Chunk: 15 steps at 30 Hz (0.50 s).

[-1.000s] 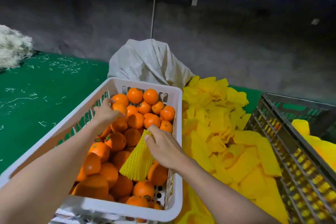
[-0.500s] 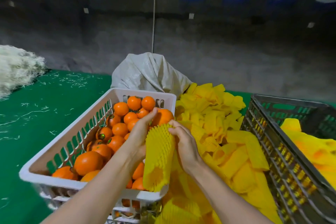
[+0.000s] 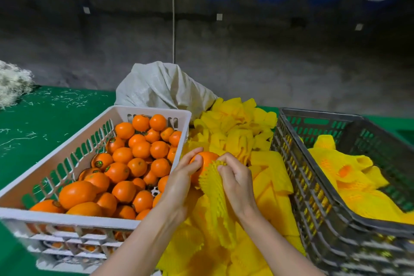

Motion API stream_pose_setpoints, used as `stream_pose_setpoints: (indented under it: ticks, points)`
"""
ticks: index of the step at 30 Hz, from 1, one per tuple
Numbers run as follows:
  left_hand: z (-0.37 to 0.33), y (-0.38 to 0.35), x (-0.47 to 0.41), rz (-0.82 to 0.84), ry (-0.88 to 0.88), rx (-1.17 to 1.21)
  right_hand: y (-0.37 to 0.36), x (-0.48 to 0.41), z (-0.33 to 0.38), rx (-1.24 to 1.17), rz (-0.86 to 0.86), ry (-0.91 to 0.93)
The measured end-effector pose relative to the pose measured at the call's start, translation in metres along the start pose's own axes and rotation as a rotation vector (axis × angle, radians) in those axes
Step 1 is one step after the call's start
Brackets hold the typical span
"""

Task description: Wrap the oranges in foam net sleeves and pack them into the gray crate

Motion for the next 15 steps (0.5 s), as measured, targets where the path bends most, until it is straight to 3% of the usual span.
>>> stream_pose_setpoints:
  ticks: [8, 15]
  points:
    - [0.012, -0.029, 0.012, 0.182, 0.029, 0.019, 0.039, -0.008, -0.001, 0.0, -0.128, 0.003]
    - [0.02, -0.034, 0.004, -0.015, -0.067, 0.139, 0.029, 0.005, -0.005, -0.084, -0.339, -0.177]
Point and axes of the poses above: each hand's wrist, its own x-axis away from the middle knuckle, its own y-axis out of the back of the hand, z = x × y, the point moved 5 cm from there along -x, towards the middle knuckle, and after that the axes turned 12 degrees about -x, right-handed, at the moved point
